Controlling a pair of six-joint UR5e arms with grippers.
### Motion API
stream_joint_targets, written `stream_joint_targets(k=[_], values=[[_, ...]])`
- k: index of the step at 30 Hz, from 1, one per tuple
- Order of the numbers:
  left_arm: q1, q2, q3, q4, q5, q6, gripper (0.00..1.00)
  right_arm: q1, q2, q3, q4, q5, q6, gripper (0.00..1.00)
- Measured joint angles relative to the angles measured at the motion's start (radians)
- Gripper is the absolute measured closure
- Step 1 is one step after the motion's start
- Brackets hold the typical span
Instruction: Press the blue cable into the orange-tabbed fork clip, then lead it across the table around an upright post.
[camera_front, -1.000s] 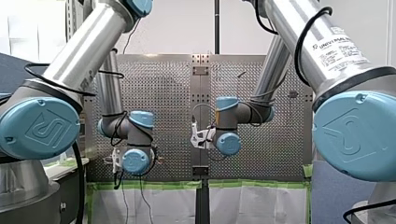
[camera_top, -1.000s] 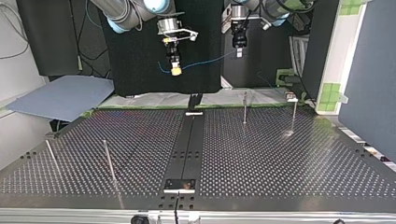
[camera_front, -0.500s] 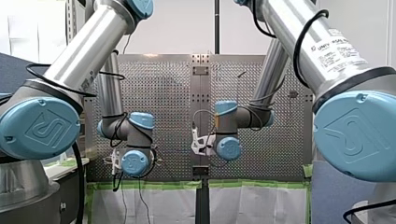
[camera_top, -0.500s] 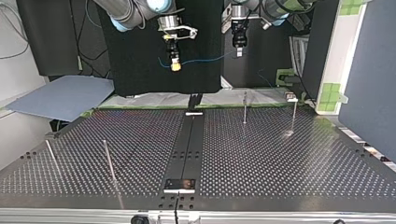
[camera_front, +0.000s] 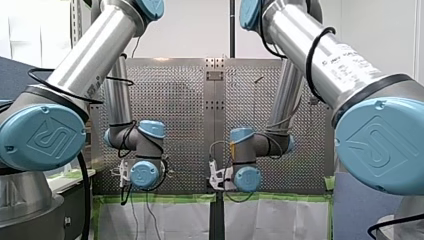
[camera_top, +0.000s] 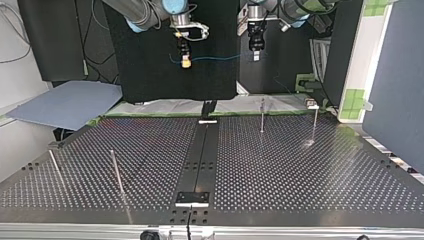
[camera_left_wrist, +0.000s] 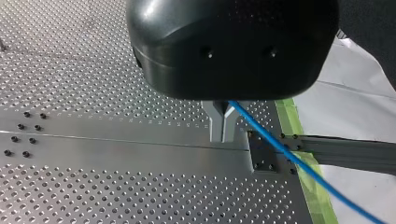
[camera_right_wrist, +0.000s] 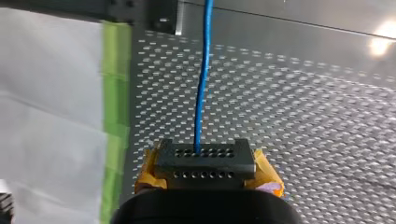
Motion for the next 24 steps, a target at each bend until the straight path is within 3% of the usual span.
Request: stream_joint_targets(k=[7, 13, 17, 24], values=[[0.007, 0.016, 0.017, -0.017, 0.015, 0.017, 1.0, 0.01, 0.042, -0.009, 0.009, 0.01, 0.009, 1.0], [-0.017, 0.07, 0.071, -0.071, 0.014, 0.031, 1.0, 0.042, -0.004, -0.061, 0.06, 0.055, 0.06, 1.0], [-0.018, 0.109, 0.11, -0.103, 0.017, 0.0, 1.0, 0.043, -0.045, -0.102, 0.102, 0.043, 0.101, 1.0], [-0.006, 0.18, 0.133, -0.17, -0.036, -0.054, 1.0, 0.033, -0.112, -0.169, 0.169, 0.022, 0.141, 1.0]])
